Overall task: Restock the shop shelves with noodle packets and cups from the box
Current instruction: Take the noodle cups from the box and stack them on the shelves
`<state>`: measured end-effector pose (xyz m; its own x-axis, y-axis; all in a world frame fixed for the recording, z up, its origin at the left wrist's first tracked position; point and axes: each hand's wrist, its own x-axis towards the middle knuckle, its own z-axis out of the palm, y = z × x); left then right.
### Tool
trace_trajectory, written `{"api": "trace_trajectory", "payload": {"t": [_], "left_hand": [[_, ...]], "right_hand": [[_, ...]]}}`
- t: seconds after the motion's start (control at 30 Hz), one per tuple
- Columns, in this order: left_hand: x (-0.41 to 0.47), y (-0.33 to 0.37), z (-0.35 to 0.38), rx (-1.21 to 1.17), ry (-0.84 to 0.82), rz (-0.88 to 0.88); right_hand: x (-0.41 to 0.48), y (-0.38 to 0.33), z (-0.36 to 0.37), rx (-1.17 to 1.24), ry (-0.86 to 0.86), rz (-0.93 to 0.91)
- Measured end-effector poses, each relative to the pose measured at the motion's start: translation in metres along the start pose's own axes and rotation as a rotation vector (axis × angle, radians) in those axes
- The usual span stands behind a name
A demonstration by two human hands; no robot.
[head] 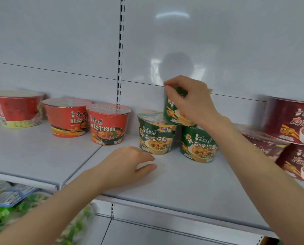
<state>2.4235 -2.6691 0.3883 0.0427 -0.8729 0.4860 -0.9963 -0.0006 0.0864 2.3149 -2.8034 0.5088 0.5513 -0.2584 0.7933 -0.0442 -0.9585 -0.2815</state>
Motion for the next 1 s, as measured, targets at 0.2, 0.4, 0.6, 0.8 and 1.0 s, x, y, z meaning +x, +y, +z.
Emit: {"api": "trace_trajectory", "payload": {"t": [0.2, 0.4, 0.6, 0.8, 1.0], "left_hand": [[-0.047, -0.071, -0.042, 0.047, 0.02, -0.077], [-0.098, -0.164, -0.079, 0.114, 0.016, -0.084], [-0.126, -0.226, -0.089, 0.126, -0.159, -0.018], [-0.134, -0.24, -0.076, -0.11, -0.151, 0.029], [-0.136, -0.244, -0.072, -0.203, -0.117, -0.013]], "right_hand": [[0.025, -0.039, 0.068, 0.019, -0.13, -0.015], [0.052, -0.08, 0.134, -0.068, -0.097, 0.012], [0.056, -0.113, 0.177, -0.139, -0.084, 0.115], [0.052, -0.12, 0.191, -0.224, -0.149, 0.229], [0.06, -0.11, 0.193, -0.395, -0.434, 0.337]]}}
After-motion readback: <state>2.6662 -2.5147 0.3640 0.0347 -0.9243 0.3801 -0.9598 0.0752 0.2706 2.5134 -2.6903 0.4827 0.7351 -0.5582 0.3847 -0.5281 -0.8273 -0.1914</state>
